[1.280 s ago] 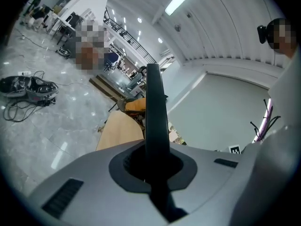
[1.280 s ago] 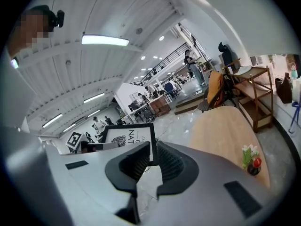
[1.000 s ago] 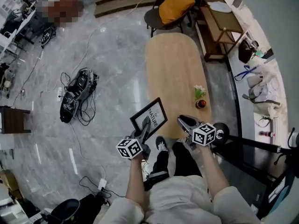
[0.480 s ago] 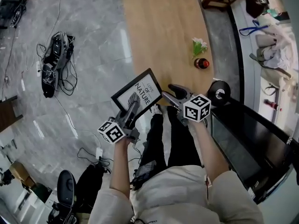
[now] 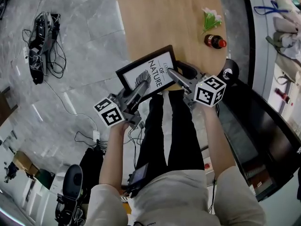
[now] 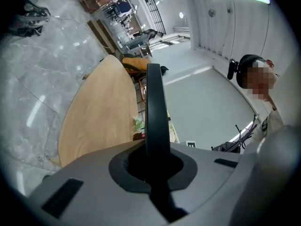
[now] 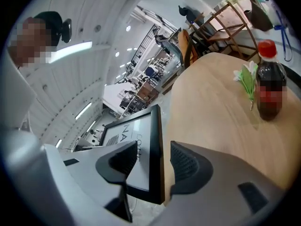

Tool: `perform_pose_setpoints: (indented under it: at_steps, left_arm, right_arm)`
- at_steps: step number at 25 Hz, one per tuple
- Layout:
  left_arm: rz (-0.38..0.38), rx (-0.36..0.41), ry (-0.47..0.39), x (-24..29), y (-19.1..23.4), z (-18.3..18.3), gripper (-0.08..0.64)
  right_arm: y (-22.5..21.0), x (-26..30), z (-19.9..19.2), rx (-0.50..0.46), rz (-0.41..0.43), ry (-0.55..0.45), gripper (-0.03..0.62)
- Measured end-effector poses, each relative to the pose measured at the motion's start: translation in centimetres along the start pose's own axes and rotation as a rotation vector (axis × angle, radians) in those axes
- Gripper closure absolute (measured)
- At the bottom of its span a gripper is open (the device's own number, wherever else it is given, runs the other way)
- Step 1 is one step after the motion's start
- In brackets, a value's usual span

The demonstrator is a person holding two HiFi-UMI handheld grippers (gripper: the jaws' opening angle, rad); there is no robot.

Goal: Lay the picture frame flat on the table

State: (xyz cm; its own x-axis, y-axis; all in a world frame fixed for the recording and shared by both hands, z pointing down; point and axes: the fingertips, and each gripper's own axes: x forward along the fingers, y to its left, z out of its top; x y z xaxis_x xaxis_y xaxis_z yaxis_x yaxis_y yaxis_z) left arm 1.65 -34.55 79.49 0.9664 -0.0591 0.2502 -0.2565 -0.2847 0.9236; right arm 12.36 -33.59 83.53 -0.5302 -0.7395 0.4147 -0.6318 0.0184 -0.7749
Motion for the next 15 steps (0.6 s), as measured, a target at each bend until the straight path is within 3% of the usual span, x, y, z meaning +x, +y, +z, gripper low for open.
perform_pose_setpoints:
  at_steps: [7,11,15]
  left_arm:
    - [-0.062,-0.046,0.066,3.4,3.3,-2.1,0.532]
    - [-0.042,-0.051,0.122,5.4,6.4,-3.7,0.532]
    - [0.015,-0.029,0.187,6.9,9.5,-4.9,0.532]
  right_arm:
    - [-4.6,-0.4,-1.8,0.072,-0.02,-0.012,0.394]
    - [-7.7,-1.0,-3.4,0.069,-0.065,-0.015,0.44]
    - [-10.4,-1.1,-5.1,0.127,-0.108,-0.022,0.455]
